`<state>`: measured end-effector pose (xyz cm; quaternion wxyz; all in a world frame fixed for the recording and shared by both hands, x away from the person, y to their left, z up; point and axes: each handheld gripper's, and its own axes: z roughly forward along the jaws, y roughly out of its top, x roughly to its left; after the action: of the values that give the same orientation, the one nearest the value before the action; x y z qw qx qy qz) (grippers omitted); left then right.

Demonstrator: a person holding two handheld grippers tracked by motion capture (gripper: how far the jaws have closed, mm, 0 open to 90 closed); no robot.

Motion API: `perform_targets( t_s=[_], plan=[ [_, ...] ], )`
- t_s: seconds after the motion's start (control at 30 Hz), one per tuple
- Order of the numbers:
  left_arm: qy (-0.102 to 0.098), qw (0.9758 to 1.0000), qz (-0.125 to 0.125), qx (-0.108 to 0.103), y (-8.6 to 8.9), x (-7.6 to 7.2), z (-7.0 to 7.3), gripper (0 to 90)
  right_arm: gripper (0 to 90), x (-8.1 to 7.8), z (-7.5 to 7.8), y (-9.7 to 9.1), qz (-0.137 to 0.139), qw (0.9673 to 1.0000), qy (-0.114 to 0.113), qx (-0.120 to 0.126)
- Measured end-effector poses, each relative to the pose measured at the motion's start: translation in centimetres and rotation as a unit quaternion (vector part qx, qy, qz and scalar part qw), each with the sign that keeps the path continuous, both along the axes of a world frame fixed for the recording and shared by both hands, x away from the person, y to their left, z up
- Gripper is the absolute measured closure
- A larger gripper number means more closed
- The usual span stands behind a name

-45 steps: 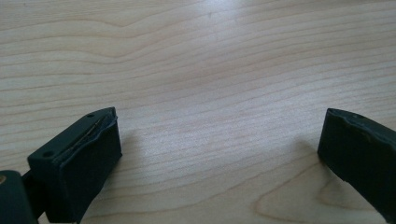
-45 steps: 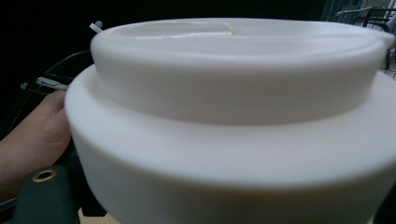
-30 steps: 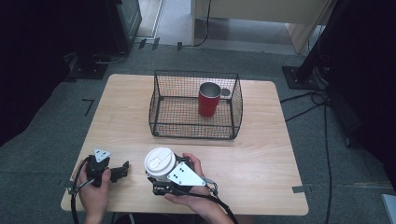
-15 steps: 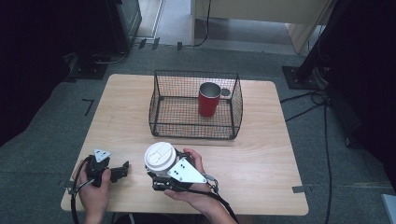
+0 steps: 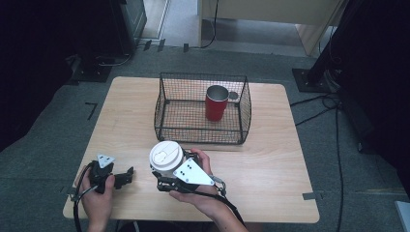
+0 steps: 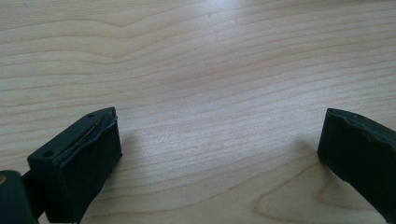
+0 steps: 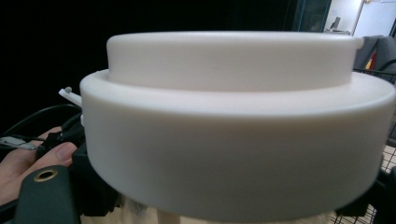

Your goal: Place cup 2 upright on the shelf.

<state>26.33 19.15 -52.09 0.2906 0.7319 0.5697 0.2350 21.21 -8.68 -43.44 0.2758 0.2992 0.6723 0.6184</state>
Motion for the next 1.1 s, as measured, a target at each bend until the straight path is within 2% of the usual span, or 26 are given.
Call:
perform_targets(
  t_s=[0.53, 0.97, 1.1],
  plan=[
    [0.0, 1.0, 0.0, 0.0, 0.0, 0.0, 0.0, 0.0, 15.7, 1.3, 1.6, 0.1, -0.019, 0.9997, -0.014, 0.01],
    [0.0, 1.0, 0.0, 0.0, 0.0, 0.0, 0.0, 0.0, 15.7, 3.1, 3.3, 0.0, -0.035, 0.9989, -0.025, 0.02],
    [0.001, 1.0, 0.0, 0.0, 0.0, 0.0, 0.0, 0.0, 15.6, 3.7, 3.7, 0.0, -0.041, 0.9986, -0.03, 0.016]
  ],
)
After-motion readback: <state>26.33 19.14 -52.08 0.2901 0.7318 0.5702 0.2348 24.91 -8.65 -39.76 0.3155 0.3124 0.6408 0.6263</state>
